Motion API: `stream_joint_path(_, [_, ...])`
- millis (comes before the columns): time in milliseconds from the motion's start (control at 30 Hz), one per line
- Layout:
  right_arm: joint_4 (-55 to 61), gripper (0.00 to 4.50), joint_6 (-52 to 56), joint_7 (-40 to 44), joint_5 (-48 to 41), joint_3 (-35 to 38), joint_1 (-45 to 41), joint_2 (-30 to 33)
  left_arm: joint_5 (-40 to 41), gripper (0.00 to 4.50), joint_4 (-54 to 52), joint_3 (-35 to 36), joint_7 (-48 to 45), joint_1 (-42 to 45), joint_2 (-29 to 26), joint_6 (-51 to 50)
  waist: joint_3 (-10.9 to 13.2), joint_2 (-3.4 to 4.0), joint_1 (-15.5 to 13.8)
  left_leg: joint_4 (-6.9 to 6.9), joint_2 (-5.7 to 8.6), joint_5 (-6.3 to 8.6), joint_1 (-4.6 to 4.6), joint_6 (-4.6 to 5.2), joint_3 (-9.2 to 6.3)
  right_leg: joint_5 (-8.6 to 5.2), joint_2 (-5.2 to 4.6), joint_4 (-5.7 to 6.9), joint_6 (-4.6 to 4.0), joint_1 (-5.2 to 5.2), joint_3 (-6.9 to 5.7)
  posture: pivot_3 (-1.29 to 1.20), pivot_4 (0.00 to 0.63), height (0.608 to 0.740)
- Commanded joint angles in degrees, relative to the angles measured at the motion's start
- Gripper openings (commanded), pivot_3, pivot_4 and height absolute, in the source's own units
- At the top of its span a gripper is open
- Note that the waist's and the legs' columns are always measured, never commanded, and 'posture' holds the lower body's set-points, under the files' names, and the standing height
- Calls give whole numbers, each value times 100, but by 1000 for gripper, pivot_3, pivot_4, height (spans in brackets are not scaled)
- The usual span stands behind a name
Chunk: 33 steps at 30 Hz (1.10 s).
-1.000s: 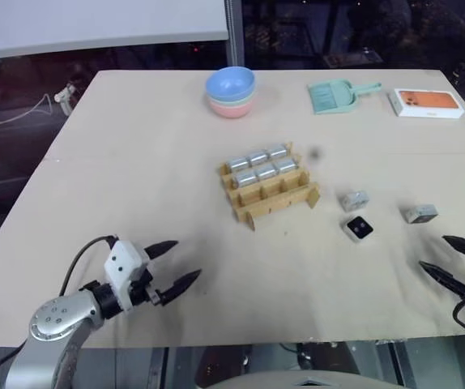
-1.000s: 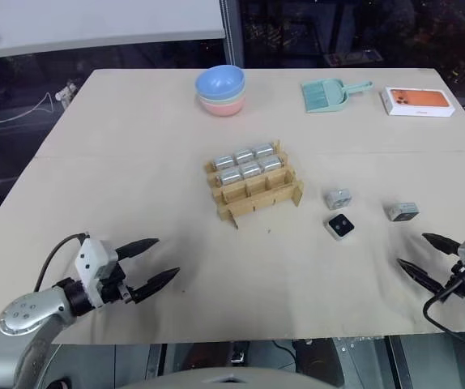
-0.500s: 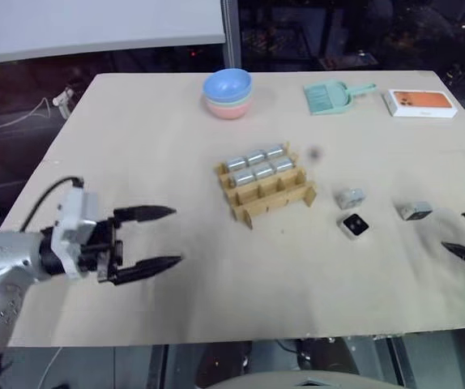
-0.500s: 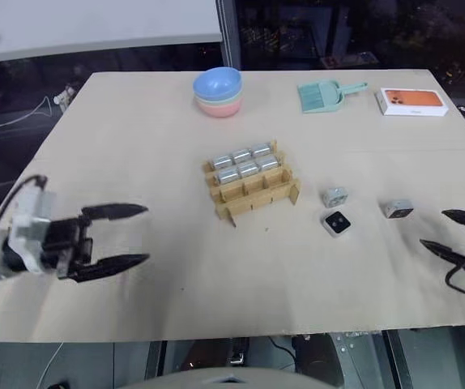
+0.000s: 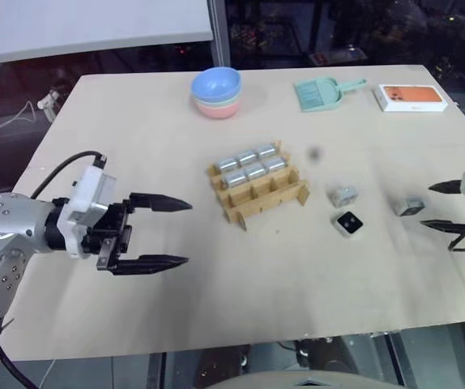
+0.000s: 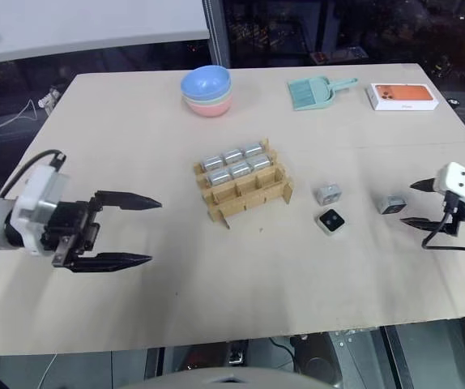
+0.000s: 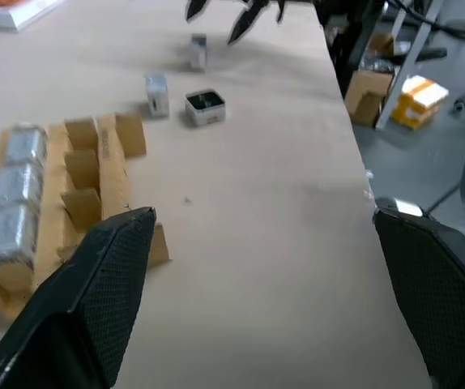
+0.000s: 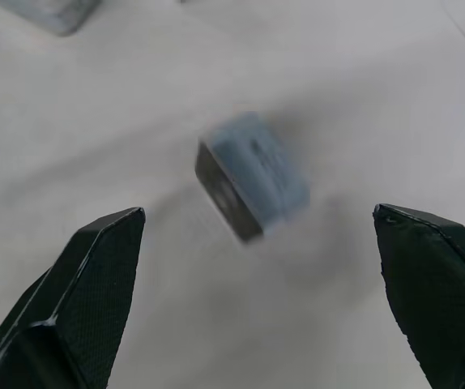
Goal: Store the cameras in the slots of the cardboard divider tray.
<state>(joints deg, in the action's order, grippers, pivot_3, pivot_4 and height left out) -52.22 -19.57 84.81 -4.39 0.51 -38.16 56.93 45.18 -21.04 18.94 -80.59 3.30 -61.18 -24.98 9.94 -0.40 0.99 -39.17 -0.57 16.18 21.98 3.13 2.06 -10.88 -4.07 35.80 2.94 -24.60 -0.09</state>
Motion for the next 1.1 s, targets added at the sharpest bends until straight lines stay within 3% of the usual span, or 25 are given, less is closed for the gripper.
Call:
stream_joint_path(33, [-208,4500,-386,176,250,-209,-351,-29,49,4448,-202,132,46,-40,8,-43,8,-4,-8,0,-2,0,0,0,0,1,0,1,-2,0,0,0,150,740])
stream_joint_path(200, [-622,4500,-715,258,541,-497,-773,-71,282,4448,-314,263,226,-19,105,-255,21,-6,-20,0,-2,0,4,0,0,3,-2,0,-5,-2,0,0,150,740])
stream_joint_path(233, [-691,4250,-757,323,596,-554,-848,-63,316,4489,-342,294,253,-13,113,-293,25,-7,-16,0,-2,0,4,0,2,3,-3,0,-5,-3,2,0,150,740])
stream_joint_path(300, [-815,3657,-772,390,677,-625,-971,-50,340,4500,-361,330,287,-9,116,-329,34,-13,-8,0,-2,0,3,-1,5,4,-4,0,-6,-4,4,0,150,740])
stream_joint_path(500, [-1067,717,-954,455,828,-738,-1184,-68,329,4500,-438,373,355,-93,165,-349,39,-17,-3,0,-2,0,1,-1,6,4,-3,1,-7,-3,5,0,150,740])
stream_joint_path(533, [-1094,546,-966,460,837,-740,-1202,-81,327,4500,-445,372,366,-96,174,-352,39,-18,-3,0,-2,0,1,-1,9,4,-3,1,-6,-3,5,0,150,740])
stream_joint_path(833, [-934,547,-877,672,562,-575,-1605,-308,305,4500,-448,504,351,-186,148,-366,40,-16,29,-1,-2,-1,-1,-1,13,4,-2,4,-6,-4,9,0,150,740])
stream_joint_path(1100, [586,547,33,769,-211,-1288,-2422,-1209,-31,4500,69,809,152,-146,-79,-192,50,-13,150,1,-11,-1,-2,-2,13,7,4,13,-9,-13,11,0,150,740])
